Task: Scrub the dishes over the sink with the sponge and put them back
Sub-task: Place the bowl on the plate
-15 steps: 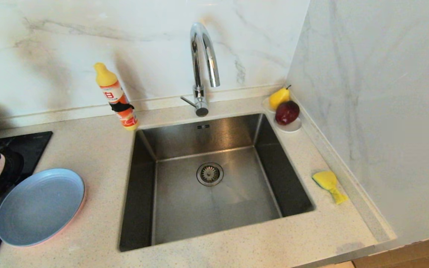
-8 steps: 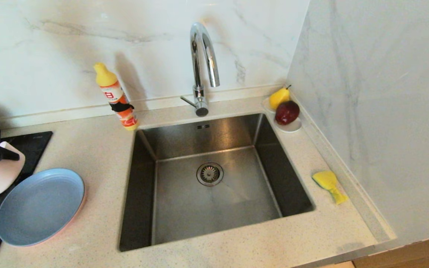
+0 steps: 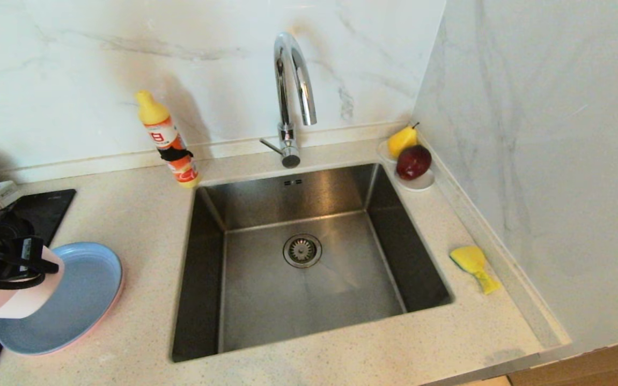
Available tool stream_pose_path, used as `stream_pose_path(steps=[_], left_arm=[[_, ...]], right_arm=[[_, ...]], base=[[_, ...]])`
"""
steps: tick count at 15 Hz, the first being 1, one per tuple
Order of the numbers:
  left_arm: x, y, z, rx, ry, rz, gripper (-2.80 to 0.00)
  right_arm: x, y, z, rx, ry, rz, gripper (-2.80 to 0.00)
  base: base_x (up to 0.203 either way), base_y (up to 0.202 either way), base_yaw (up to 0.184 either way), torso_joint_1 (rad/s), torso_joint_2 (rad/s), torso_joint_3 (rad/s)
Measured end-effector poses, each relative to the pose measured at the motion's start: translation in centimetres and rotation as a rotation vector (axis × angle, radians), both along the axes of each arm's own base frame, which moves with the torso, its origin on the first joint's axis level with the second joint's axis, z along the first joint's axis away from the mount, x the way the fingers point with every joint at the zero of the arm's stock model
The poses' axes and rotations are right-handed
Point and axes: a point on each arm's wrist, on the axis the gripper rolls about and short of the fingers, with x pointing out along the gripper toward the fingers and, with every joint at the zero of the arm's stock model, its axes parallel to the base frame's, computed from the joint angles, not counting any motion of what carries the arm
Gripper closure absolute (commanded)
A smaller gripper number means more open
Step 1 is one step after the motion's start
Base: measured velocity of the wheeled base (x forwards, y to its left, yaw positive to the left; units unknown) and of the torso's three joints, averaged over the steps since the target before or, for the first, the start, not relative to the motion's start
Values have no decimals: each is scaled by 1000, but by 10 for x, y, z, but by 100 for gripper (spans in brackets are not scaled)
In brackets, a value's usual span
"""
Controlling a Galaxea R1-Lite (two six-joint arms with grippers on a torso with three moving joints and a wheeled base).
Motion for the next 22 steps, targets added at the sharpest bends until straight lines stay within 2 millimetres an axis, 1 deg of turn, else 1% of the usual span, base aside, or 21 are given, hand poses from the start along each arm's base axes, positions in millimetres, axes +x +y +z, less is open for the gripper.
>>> stream_pose_path(steps=[3,5,9,12,15,16,17,20,22], left_arm=[[2,1,-13,21,-18,7,0],[7,3,-17,29,-35,11,0],[15,7,-33,40,-52,13,0],[21,10,-42,51,-55,27,0],[24,11,-47,42,-42,27,0],[25,10,-47,38,-41,28,-53],[25,10,-47,35,-41,29,-280],[27,8,-47,21,-46,30,-280],[29,5,-43,0,-63,45,-280]], right_arm=[[0,0,0,0,0,0,0],[0,0,0,0,0,0,0],[0,0,0,0,0,0,0],[0,0,0,0,0,0,0],[0,0,0,0,0,0,0],[0,0,0,0,0,0,0],[0,0,0,0,0,0,0],[0,0,0,0,0,0,0],[0,0,0,0,0,0,0]], base=[[0,0,0,0,0,0],[0,0,0,0,0,0],[0,0,0,0,0,0],[0,0,0,0,0,0],[0,0,0,0,0,0],[0,0,0,0,0,0],[0,0,0,0,0,0],[0,0,0,0,0,0],[0,0,0,0,0,0]])
